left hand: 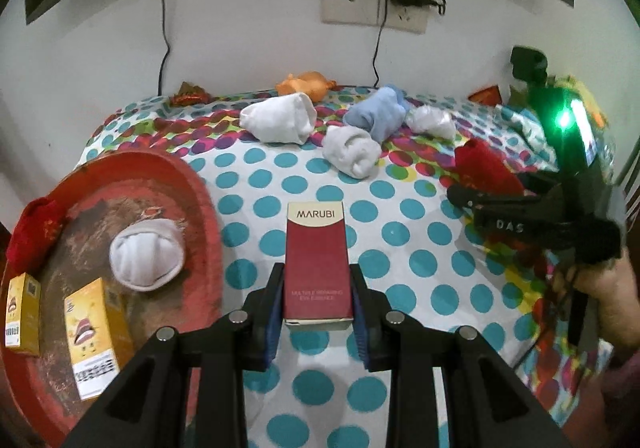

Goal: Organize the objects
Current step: 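Place the MARUBI box on the tray with the left tool while the right tool holds the sock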

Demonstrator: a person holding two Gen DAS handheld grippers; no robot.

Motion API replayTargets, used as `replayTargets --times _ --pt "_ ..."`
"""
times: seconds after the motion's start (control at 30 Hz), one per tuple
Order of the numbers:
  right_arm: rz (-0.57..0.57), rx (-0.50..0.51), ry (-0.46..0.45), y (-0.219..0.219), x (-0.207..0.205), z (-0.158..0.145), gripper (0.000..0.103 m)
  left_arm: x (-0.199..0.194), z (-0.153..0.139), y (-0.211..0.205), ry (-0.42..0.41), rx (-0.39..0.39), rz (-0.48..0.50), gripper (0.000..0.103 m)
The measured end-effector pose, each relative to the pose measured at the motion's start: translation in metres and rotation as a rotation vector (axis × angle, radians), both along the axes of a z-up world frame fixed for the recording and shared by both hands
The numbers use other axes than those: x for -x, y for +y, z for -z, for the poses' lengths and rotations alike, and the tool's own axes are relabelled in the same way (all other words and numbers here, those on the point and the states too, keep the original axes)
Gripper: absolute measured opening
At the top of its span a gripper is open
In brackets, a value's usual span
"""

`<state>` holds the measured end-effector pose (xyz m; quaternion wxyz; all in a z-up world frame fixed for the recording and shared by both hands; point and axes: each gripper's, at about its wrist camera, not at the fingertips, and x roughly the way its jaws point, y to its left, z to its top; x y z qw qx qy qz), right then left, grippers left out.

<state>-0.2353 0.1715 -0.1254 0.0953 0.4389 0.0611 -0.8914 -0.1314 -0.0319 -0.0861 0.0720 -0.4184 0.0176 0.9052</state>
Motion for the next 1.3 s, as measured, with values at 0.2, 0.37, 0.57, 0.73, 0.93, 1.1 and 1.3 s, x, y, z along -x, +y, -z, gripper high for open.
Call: replayTargets --times 0.2,0.37,0.57,0.73,0.93,1.1,1.3 --pt "0.002 0.001 -0.001 0.000 0.000 0.000 0.064 -0.011 -0.019 -0.035 0.031 0.020 -0.056 0.030" --pt "0.001 0.001 0.000 0.000 0.000 0.000 0.065 -0.017 -0.028 -0.079 0.028 0.007 -0.145 0.030" --pt "0.001 -0.002 0.000 0.000 0.000 0.000 0.064 -0.025 -0.032 -0.125 0.033 0.020 -0.239 0.030" --pt "0.001 -0.004 0.001 0.001 0.000 0.000 0.064 -0.030 -0.032 -0.159 0.037 0.026 -0.305 0.030" --pt "0.002 -0.002 0.000 0.000 0.000 0.000 0.064 -0.033 -0.026 -0.186 0.025 0.069 -0.338 0.030" --pt "0.002 -0.003 0.000 0.001 0.000 0.000 0.064 -0.029 -0.019 -0.206 0.012 0.105 -0.371 0.030" --pt "0.003 -0.003 0.000 0.000 0.000 0.000 0.064 -0.027 -0.011 -0.224 -0.014 0.082 -0.401 0.030"
